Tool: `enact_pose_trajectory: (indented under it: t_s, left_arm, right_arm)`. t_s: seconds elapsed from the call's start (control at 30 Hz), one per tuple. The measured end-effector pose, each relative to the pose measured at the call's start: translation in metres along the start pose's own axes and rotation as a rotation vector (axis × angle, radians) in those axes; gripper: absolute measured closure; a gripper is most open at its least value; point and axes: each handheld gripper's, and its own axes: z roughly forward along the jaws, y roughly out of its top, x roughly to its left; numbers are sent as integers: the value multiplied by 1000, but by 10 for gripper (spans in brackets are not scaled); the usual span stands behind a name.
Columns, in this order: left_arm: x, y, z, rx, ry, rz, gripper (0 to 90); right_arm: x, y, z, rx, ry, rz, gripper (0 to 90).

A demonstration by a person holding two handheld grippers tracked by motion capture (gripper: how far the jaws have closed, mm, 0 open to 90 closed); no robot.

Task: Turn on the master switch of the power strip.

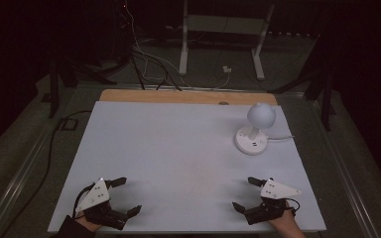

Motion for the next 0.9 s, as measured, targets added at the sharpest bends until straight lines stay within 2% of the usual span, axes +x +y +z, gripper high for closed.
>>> enact_pose_trajectory:
  t_s: [0.1, 0.27, 0.5, 0.73, 0.9]
  left_arm:
    - [-2, 0, 2, 12, 1, 14, 1]
    - [-1, -1, 3, 21, 2, 9, 1]
    - [-1, -1, 4, 20, 6, 12, 1]
    - [-3, 0, 3, 20, 8, 30, 1]
    - [-4, 0, 3, 22, 3, 33, 1]
  right_arm:
    - [0, 1, 0, 18, 0, -7, 0]
    - [0, -1, 1, 64, -11, -20, 0]
    - [0, 2, -1, 51, -4, -12, 0]
    - [2, 2, 4, 119, 18, -21, 0]
    - [5, 4, 6, 116, 20, -16, 0]
